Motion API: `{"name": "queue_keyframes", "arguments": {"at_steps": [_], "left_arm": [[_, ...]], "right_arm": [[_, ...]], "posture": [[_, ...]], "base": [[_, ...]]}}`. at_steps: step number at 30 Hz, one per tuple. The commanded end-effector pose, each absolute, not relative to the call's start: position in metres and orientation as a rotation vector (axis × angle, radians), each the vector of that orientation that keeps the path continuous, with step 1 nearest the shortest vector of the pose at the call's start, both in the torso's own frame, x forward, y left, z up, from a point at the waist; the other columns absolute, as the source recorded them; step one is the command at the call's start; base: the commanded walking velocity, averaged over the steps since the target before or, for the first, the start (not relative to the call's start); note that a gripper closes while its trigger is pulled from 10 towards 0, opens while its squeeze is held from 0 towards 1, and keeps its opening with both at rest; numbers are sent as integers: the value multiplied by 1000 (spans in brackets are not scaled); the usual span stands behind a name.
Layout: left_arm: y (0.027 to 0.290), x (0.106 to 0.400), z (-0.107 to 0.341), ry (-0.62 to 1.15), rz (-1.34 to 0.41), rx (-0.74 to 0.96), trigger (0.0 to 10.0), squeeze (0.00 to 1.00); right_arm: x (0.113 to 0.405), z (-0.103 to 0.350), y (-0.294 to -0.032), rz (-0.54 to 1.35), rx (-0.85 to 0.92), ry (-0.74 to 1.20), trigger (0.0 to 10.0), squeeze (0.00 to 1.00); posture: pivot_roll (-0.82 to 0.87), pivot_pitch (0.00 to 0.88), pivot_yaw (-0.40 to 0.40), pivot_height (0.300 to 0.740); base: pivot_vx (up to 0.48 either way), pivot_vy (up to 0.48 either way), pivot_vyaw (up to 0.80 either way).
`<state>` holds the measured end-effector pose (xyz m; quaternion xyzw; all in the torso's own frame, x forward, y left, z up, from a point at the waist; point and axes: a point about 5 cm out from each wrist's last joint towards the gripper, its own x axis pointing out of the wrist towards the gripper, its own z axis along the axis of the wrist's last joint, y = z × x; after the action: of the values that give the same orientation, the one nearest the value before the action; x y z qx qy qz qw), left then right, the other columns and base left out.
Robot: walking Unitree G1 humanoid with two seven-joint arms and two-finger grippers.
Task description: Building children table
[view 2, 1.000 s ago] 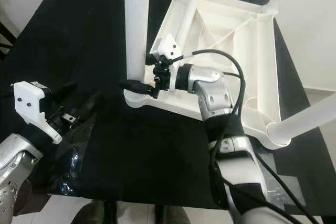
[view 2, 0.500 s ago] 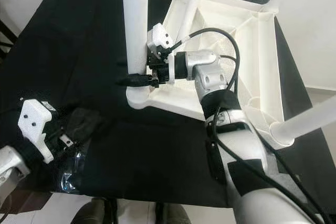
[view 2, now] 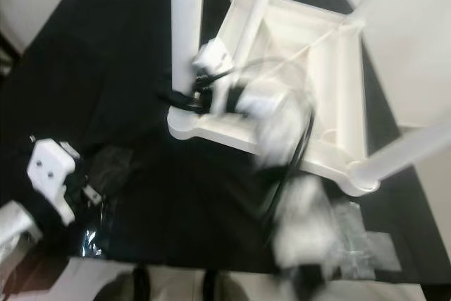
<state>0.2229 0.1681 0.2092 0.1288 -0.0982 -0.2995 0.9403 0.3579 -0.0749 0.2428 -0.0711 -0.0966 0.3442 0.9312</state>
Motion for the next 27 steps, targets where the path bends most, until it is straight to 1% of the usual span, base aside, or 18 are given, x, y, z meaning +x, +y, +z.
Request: {"name": "queue_keyframes", "arguments": {"at_steps": [1, 2, 4, 9, 10, 11, 12, 13, 15, 16, 17, 19, 20, 21, 22, 23, 24, 27], "left_arm": [[169, 220, 207, -191, -626, 260, 10000, 0], [168, 221, 208, -195, -639, 255, 10000, 0], [167, 222, 208, -199, -648, 251, 10000, 0], [162, 224, 209, -219, -664, 242, 10000, 0], [160, 224, 209, -225, -669, 239, 10000, 0], [160, 224, 209, -225, -669, 239, 10000, 0], [159, 224, 209, -228, -672, 238, 10000, 0], [159, 223, 209, -229, -673, 237, 10000, 0], [159, 223, 209, -229, -673, 237, 10000, 0], [159, 224, 209, -231, -673, 238, 10000, 0], [160, 224, 210, -234, -674, 239, 10000, 0], [160, 224, 210, -234, -674, 239, 10000, 0], [159, 225, 212, -238, -675, 240, 10000, 0], [159, 225, 212, -242, -678, 240, 10000, 0], [159, 225, 212, -242, -678, 240, 10000, 0], [158, 226, 212, -243, -682, 239, 10000, 0], [156, 226, 212, -244, -686, 238, 10000, 0], [156, 226, 212, -244, -688, 238, 10000, 0]], "right_arm": [[336, 173, -90, 467, -158, 113, 0, 0], [322, 168, -83, 455, -130, 117, 0, 0], [315, 167, -75, 506, -128, 115, 0, 0], [335, 183, -75, 510, -147, 59, 0, 0], [342, 189, -75, 504, -158, 46, 4863, 0], [342, 189, -75, 504, -158, 46, 4863, 0], [349, 194, -78, 492, -164, 44, 10000, 0], [350, 200, -80, 446, -152, 45, 10000, 0], [350, 200, -80, 446, -152, 45, 10000, 0], [350, 210, -81, 459, -136, 27, 10000, 957], [350, 225, -79, 516, -94, -7, 10000, 1000], [350, 225, -79, 516, -94, -7, 10000, 1000], [350, 244, -78, 619, -89, -84, 10000, 1000], [351, 263, -80, 790, -105, -160, 10000, 271], [351, 263, -80, 790, -105, -160, 10000, 271], [353, 277, -87, 902, -171, -224, 10000, 0], [353, 283, -93, 1027, -208, -236, 10000, 0], [353, 284, -98, 1101, -225, -233, 10000, 0]], "posture": [[131, 296, -105, 740], [126, 273, -100, 740], [129, 275, -100, 740], [123, 274, -102, 740], [124, 273, -102, 740], [124, 273, -102, 740], [126, 270, -103, 740], [130, 271, -100, 740], [130, 271, -100, 740], [131, 272, -95, 740], [130, 273, -93, 740], [130, 273, -93, 740], [132, 274, -91, 740], [129, 275, -91, 740], [129, 275, -91, 740], [130, 276, -93, 740], [130, 277, -96, 740], [131, 276, -97, 740]], "base": [[0, 0, 0], [0, 0, 0], [0, 0, 0], [0, 0, 0], [0, 0, 0], [0, 0, 0], [0, 0, 0], [0, 0, 0], [0, 0, 0], [0, 0, 0], [0, 0, 0], [0, 0, 0], [0, 0, 0], [0, 0, 0], [0, 0, 0], [0, 0, 0], [0, 0, 0], [0, 0, 0]]}}
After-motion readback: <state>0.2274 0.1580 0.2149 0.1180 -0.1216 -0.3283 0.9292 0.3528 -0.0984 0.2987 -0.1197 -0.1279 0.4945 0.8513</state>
